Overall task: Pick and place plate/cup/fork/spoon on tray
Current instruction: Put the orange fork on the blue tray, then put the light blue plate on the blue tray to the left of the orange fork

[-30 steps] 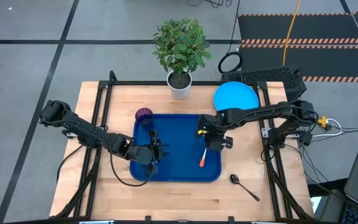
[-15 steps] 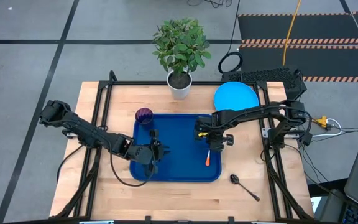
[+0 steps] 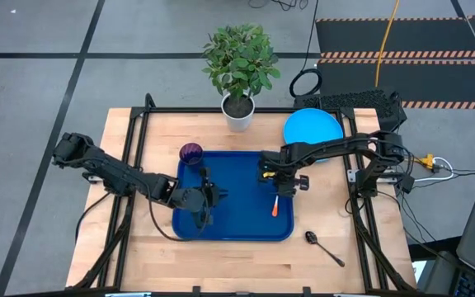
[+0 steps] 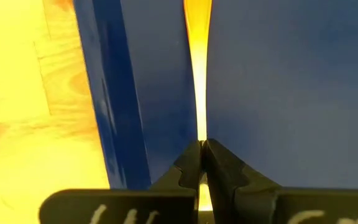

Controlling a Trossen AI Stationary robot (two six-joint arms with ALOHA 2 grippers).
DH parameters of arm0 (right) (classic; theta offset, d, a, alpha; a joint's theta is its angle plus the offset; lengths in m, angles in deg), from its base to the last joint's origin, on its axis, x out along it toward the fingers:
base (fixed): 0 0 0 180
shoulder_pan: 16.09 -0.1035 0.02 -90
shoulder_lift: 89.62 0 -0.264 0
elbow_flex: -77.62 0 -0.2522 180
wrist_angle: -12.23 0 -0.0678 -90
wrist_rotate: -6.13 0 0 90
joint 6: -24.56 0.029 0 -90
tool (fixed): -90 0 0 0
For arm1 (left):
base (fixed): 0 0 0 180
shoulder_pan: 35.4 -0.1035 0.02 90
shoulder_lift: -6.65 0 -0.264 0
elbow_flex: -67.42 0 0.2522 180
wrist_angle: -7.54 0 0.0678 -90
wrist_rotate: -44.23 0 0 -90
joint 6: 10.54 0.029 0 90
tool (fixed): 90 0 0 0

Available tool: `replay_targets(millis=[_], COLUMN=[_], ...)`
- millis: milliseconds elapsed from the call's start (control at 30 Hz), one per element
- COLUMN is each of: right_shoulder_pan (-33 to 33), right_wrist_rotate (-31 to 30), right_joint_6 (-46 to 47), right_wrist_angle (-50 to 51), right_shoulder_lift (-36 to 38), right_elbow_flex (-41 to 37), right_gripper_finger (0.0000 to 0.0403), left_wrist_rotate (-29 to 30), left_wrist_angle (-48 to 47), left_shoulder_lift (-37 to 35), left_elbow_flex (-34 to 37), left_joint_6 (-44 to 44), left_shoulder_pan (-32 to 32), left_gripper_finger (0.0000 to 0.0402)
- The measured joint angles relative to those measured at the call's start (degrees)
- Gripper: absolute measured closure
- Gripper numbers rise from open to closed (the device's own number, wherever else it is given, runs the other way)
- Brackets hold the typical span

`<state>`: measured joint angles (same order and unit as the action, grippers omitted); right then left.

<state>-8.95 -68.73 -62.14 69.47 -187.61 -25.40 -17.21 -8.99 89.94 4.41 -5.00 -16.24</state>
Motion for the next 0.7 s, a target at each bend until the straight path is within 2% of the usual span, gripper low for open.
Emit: replay_targets(millis=[500, 700], right_shoulder_pan=[-0.11, -0.57], right_wrist_rotate=[-2.33, -15.32], right_joint_6=[0.35, 2.89], right_wrist_angle=[-3.67, -6.44], right_shoulder_lift=[-1.27, 0.12], right_elbow_flex=[-0.04, -0.04], right_gripper_finger=[0.0326, 0.0319], left_wrist_rotate=[-0.08, -0.11], left_wrist_angle=[-1.20, -3.26], left_shoulder_lift=[0.00, 0.00], left_elbow_flex=[0.00, 0.00], left_joint_6=[-2.90, -5.36], left_shoulder_pan=[0.04, 0.09], left_gripper_finger=[0.0350, 0.0350])
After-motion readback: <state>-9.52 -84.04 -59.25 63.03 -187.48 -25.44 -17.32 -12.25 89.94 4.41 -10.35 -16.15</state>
